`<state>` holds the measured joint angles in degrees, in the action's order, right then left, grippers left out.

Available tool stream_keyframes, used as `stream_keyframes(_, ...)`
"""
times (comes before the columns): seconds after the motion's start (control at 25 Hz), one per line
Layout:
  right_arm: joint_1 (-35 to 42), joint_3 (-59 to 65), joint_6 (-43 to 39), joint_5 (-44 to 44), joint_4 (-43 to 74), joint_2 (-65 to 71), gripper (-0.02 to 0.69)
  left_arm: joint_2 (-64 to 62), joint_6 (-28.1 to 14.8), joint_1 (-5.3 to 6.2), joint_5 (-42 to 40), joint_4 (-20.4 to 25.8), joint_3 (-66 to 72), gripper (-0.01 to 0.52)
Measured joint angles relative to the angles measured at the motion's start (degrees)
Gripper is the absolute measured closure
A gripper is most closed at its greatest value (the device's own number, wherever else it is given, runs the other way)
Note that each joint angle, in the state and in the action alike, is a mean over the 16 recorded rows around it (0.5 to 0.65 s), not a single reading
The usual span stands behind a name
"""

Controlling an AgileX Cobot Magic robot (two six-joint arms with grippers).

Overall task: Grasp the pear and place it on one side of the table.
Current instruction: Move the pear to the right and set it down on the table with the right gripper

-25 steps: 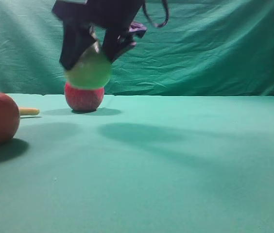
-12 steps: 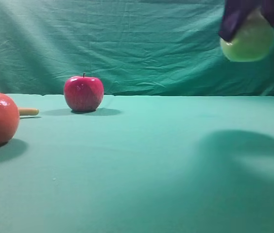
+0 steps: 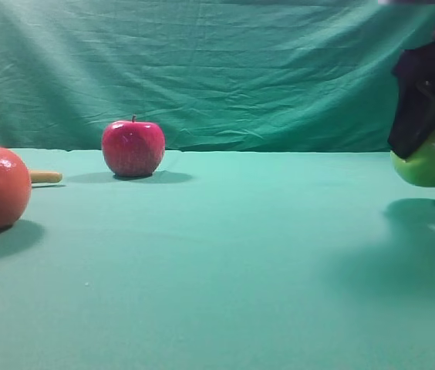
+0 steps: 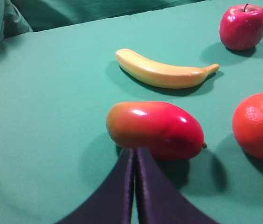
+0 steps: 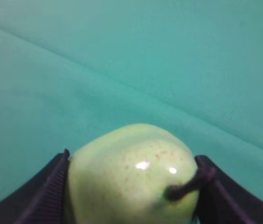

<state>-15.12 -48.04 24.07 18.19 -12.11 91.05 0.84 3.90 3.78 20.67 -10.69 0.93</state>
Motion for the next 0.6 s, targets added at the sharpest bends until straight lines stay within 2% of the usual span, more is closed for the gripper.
stream_keyframes(0.2, 0.03, 1.53, 0.02, -3.21, 0.42, 1.85, 0.176, 0.0, 0.0, 0.0, 0.0, 0.0, 0.0, 0.514)
stream_keyframes(0.6, 0.03, 1.61, 0.01, -2.41, 0.12, 1.64, 0.073, 0.0, 0.0, 0.0, 0.0, 0.0, 0.0, 0.514)
